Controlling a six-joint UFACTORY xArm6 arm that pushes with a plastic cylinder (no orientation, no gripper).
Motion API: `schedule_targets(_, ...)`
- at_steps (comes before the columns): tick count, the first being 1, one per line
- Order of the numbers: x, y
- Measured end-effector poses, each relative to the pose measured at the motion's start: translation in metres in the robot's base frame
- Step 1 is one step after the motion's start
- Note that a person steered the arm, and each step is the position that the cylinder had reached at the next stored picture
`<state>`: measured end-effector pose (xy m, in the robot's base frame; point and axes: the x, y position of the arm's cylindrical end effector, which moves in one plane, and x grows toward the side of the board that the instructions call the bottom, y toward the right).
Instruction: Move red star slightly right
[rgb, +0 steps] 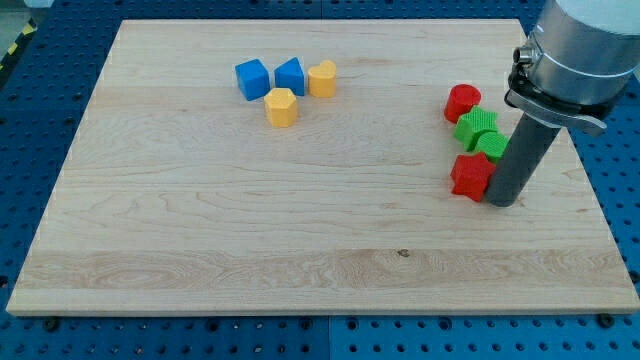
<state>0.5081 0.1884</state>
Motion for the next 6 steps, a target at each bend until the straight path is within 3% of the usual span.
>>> schedule_targets(2, 0.023, -0.025)
schedule_targets(3, 0.024, -0.077)
schedule_targets(4, 0.005, -0.091)
schedule_targets(6, -0.014, -0.069)
